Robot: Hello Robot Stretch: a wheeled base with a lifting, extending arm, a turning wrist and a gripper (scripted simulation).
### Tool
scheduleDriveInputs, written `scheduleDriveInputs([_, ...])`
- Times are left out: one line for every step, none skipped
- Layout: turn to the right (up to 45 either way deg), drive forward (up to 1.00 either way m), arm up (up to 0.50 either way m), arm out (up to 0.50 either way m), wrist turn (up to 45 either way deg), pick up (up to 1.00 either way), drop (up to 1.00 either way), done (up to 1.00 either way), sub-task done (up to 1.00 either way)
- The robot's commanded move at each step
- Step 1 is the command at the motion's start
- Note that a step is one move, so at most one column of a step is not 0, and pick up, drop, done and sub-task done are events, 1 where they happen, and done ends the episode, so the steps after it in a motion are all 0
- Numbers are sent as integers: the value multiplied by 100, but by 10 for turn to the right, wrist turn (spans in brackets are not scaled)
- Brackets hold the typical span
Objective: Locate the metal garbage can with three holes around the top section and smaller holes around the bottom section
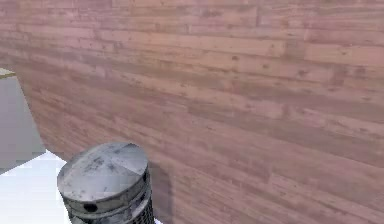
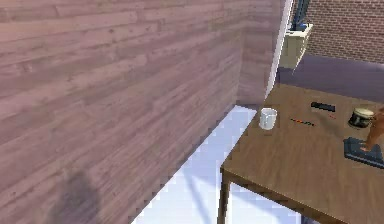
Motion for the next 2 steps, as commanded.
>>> scheduleDriveInputs([-270,0,0,0,0,0,0,0,0])
scheduleDriveInputs([0,0,0,0,0,0,0,100,0])
